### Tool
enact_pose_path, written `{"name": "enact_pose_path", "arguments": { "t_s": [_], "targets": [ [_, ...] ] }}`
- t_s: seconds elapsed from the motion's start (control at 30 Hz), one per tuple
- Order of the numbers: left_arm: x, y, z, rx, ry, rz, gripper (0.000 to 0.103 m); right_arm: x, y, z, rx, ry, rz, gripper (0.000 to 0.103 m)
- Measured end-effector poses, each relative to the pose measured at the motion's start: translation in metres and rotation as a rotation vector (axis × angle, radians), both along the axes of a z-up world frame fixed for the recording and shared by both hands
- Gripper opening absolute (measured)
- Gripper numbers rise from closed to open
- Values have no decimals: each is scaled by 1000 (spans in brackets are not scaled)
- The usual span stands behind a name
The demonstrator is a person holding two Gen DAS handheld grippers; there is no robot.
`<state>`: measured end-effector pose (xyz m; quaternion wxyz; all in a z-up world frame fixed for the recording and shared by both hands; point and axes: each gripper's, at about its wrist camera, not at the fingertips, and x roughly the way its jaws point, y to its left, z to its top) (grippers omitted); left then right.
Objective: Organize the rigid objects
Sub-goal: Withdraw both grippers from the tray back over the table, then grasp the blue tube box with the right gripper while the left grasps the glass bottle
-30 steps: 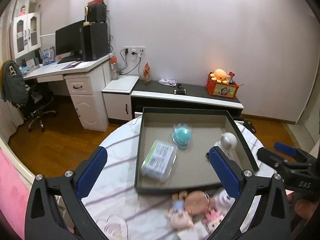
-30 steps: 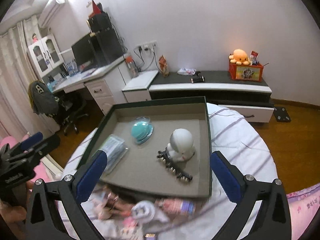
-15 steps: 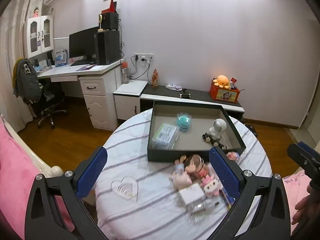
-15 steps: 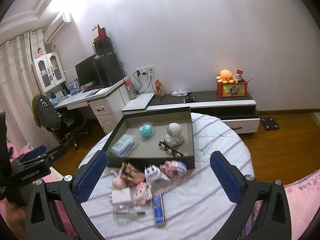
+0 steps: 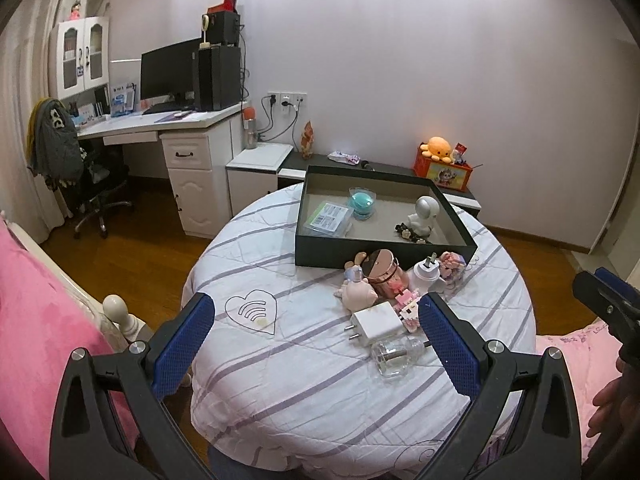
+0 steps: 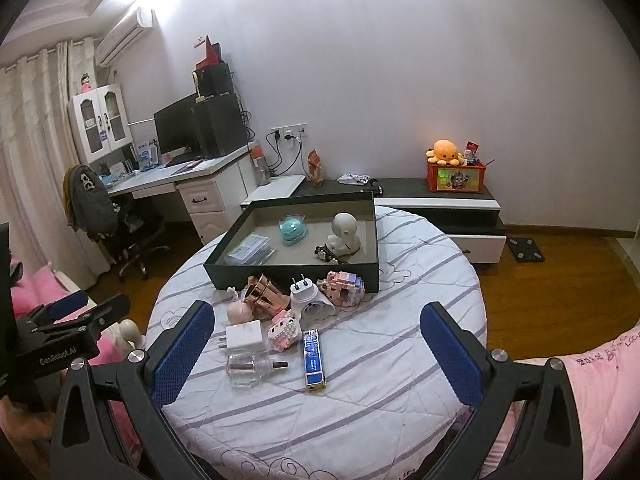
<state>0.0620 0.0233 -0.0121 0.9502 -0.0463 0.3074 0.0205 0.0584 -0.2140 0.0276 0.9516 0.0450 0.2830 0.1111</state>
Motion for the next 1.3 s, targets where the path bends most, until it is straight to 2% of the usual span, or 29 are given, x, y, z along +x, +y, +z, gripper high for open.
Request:
{"name": "enact_pose_path", "arguments": {
  "t_s": [0.3, 0.73, 1.07, 1.27, 1.3],
  "targets": [
    [8, -8, -12, 7, 37, -14, 103, 12, -1, -15, 4, 37, 12, 103],
    [37, -43, -76, 9, 187, -84, 103, 51, -14, -81, -76, 227, 8, 103],
    [60, -66, -120, 5, 281, -107, 103, 66, -9, -113, -108, 306, 61, 103],
    [74, -71, -135, 11, 303, -92, 102, 79, -1, -125, -69, 340, 119, 95],
    [77, -70, -138, 16, 305, -83, 102, 83, 1, -128, -67, 348, 131, 91]
  ]
}}
